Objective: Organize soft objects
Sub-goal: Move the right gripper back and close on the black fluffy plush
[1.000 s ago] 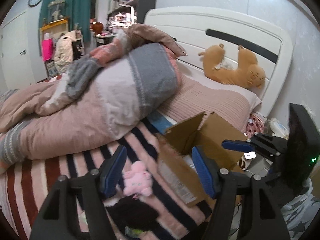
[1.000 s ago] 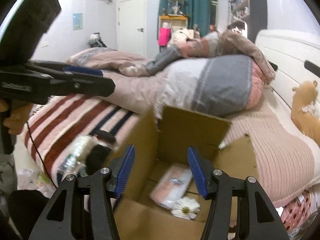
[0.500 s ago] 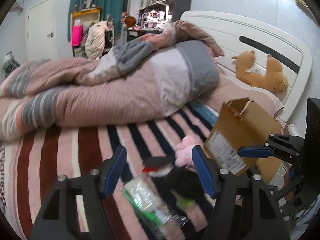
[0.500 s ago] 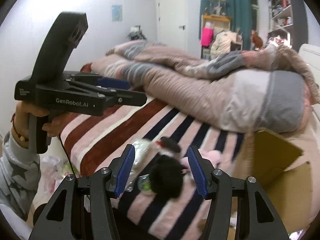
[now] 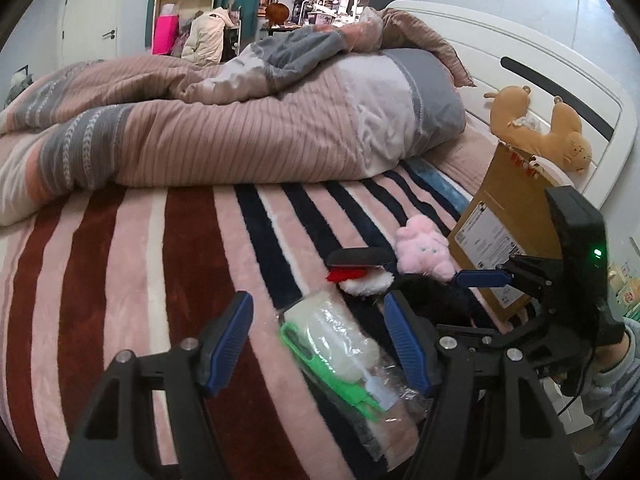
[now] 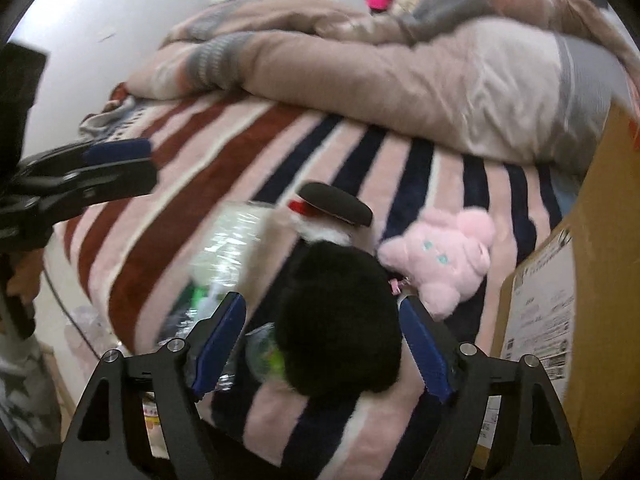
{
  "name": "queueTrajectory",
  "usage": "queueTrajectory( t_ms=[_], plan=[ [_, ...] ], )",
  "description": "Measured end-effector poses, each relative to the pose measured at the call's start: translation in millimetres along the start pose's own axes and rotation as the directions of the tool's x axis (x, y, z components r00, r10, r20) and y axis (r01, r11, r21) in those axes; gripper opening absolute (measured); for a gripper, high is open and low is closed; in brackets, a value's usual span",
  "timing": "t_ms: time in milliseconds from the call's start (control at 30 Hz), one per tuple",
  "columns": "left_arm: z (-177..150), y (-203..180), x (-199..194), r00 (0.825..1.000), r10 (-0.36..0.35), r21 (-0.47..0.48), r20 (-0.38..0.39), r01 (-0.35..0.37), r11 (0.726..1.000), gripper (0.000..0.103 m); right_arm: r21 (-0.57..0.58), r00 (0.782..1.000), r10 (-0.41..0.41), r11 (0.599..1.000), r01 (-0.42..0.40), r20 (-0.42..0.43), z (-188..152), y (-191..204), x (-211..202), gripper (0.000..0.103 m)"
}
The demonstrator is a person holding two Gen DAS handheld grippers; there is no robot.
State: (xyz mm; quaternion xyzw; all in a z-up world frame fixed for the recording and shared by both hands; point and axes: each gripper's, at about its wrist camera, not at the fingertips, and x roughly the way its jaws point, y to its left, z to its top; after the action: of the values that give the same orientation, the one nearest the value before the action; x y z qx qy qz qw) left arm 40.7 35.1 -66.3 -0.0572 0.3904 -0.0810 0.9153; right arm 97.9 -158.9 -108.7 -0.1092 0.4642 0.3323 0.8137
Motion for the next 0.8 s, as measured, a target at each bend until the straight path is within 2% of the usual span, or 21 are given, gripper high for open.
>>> queueTrajectory(
  t_ms=[133,433,500,667,800],
  plan=[
    [-3,0,6,1.0,-0.005,0.013,-0.005,0.005,1.0,0.065,0.052,1.0,0.01,0.999,-0.008,-0.026,-3,-14,16,0.085],
    [-4,-8,12,1.0,-0.004,0.059,-0.017,0.005,0.998,0.065,0.155,0.988,0.135,0.98,-0.123,-0.07,-6,-33,35,0.085],
    [-2,-10,12,1.0,-0.003,0.059,-0.021,0.004,0.998,0.065,0.147,0.988,0.144,0.98,-0.133,-0.064,-7,-32,34,0.071],
    [4,-16,10,0.996,-0.08,0.036,-0.031,0.081,0.996,0.064,0.087,0.994,0.11,0.99,-0.108,-0.021,-4,-18,20,0.067],
    [11,-30,3,0.988,-0.152,0.043,-0.029,0.153,0.987,0.064,0.026,0.993,0.105,0.994,-0.107,0.051,1,-4,-5,0.067]
  ],
)
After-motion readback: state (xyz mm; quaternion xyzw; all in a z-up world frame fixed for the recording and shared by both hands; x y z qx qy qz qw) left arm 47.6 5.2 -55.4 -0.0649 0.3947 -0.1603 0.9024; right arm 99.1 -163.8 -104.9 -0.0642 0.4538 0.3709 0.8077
